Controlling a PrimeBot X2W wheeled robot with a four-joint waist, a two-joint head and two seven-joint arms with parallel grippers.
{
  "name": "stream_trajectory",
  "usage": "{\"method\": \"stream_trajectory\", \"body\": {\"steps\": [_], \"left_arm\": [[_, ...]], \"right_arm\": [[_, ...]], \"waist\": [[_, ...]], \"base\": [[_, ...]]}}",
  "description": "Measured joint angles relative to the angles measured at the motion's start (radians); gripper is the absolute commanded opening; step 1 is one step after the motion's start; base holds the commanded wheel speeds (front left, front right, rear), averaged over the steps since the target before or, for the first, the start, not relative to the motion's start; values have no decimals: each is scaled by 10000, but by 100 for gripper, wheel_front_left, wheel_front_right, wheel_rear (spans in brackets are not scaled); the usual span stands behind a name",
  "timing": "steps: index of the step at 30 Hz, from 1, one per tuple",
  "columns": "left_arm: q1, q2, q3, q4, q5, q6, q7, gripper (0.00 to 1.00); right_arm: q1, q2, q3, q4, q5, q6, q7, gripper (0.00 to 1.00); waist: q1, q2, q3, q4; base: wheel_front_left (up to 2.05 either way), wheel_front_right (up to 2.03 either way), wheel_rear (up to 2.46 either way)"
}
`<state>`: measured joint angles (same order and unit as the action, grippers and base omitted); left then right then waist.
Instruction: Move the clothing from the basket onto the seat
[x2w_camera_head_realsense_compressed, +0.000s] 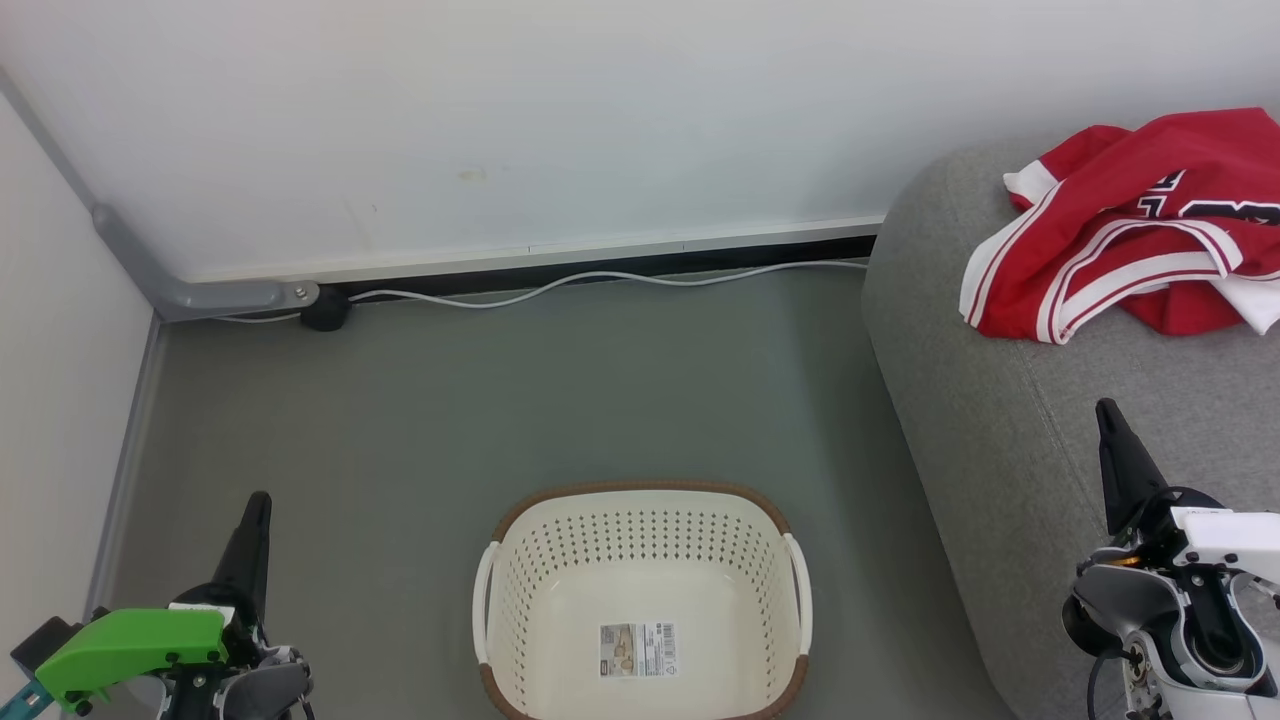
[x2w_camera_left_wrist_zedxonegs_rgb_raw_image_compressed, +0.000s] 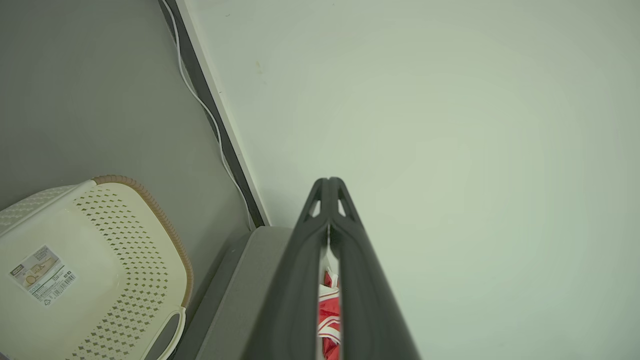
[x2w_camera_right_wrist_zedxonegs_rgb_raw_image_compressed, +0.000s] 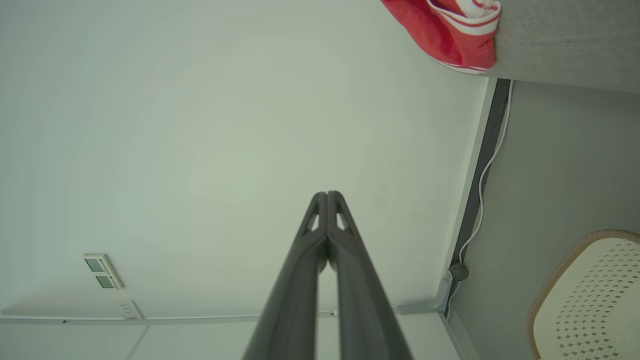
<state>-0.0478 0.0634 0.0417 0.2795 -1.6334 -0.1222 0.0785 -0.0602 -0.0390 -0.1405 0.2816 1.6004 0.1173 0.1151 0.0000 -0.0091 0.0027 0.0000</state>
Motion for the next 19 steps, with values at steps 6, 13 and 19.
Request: {"method": "stream_trajectory", "body": {"steps": [6,13,19], "left_arm": [[-6,-2,4,6,0,0,0,0],[-33,-10,6,10,0,0,0,0],[-47,-19,10,13,0,-2,2,0]], "right_arm": [[0,0,2,0,8,0,0,0],[0,0,2,-2,8,0,0,0],[0,0,4,-2,8,0,0,0]], "waist": [[0,0,0,0],[0,0,0,0],[0,0,0,0]], "base": [[0,0,0],[0,0,0],[0,0,0]]}}
